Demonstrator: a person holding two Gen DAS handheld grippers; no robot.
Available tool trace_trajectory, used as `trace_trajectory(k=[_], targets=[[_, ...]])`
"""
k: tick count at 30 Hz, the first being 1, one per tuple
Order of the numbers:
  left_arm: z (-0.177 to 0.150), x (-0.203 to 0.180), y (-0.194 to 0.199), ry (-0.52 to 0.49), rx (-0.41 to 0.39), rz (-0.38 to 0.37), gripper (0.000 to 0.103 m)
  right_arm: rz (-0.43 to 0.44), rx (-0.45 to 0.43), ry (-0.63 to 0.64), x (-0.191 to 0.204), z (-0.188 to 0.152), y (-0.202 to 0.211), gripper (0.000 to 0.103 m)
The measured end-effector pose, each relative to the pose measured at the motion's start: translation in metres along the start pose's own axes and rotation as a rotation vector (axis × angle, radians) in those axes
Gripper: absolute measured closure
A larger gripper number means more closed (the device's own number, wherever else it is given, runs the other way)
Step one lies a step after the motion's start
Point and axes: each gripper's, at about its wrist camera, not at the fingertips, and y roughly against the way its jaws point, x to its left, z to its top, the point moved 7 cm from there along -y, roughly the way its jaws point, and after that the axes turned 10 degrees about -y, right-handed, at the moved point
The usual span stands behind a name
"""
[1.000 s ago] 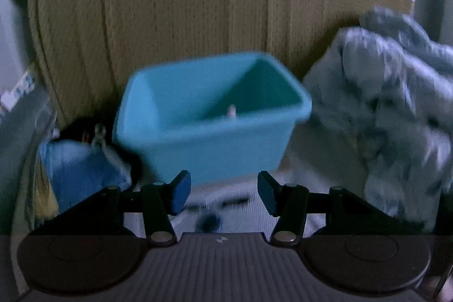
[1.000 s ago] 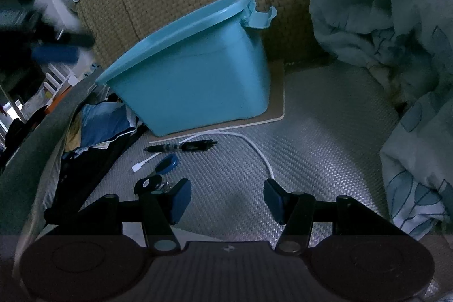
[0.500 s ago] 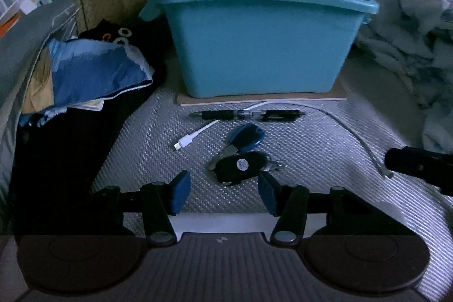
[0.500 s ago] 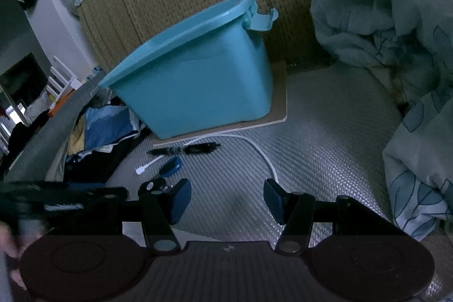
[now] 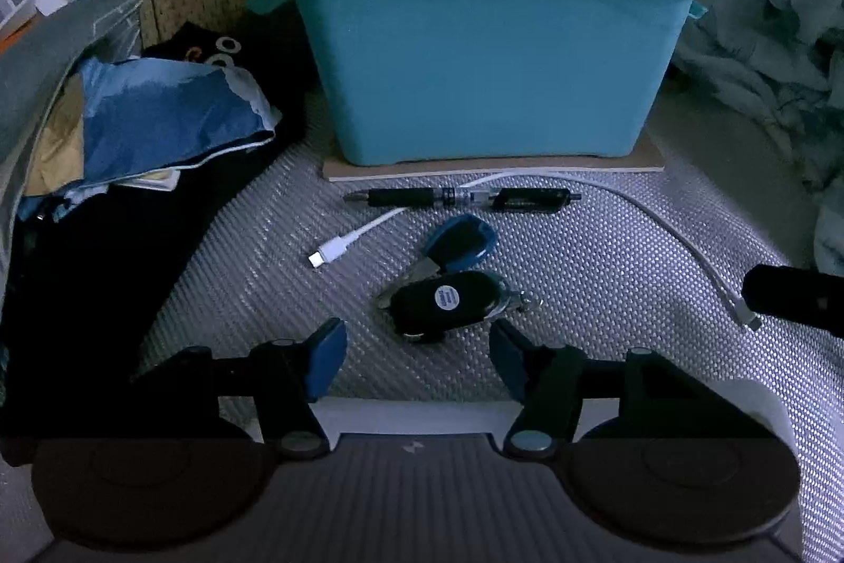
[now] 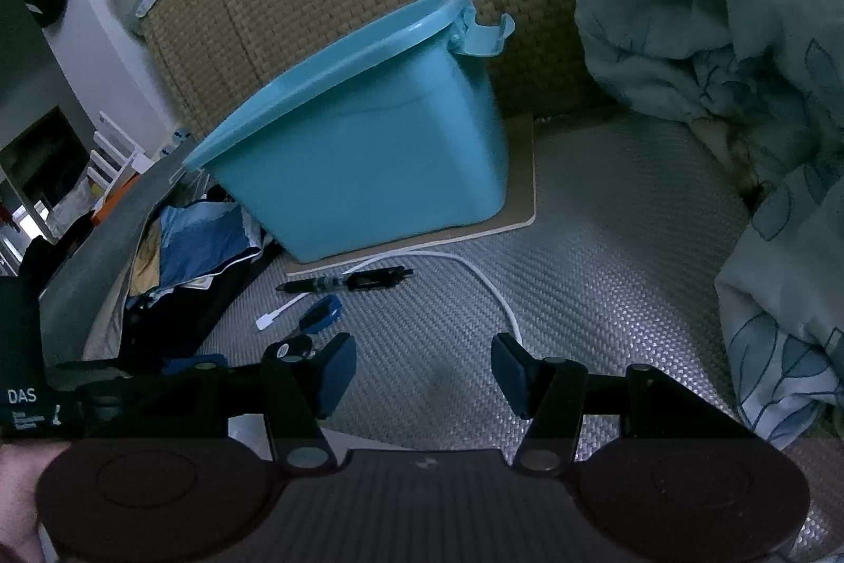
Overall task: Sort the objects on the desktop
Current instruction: 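Withdraw the left tool and lower it to the black key fob, then close the left gripper on the black key fob with blue key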
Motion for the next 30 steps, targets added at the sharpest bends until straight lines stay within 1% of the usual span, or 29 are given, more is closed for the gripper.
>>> trace_trajectory(k=[2, 5, 7, 12, 18, 25, 30], targets=[[0.002, -0.005, -0.004, -0.028, -0.001, -0.008, 0.037, -0.003, 0.006, 0.006, 0.0, -0.002, -0.002, 0.042], [0.006, -0.009, -0.01, -0.048, -0.006, 0.015, 0.032, -0.008, 0.017, 0.015, 0.001, -0.005, -0.004, 0.042], [0.008, -0.01, -0.015, -0.037, 0.001, 0.017, 0.032, -0.012, 0.02, 0.02, 0.001, -0.005, -0.006, 0.042], [0.01, -0.017, -0.023, -0.025, 0.006, -0.014, 0.032, -0.02, 0.028, 0.024, 0.001, -0.008, -0.008, 0.042], [0.013, -0.019, -0.026, -0.026, 0.008, 0.002, 0.032, -0.001, 0.043, 0.0, 0.0, -0.01, -0.008, 0.042], [0.013, -0.015, -0.031, 0.037, 0.012, -0.011, 0.031, 0.004, 0.05, -0.012, -0.001, -0.011, -0.009, 0.042], [0.013, -0.017, -0.031, 0.029, 0.004, -0.002, 0.03, -0.001, 0.049, -0.004, -0.001, -0.011, -0.009, 0.042]])
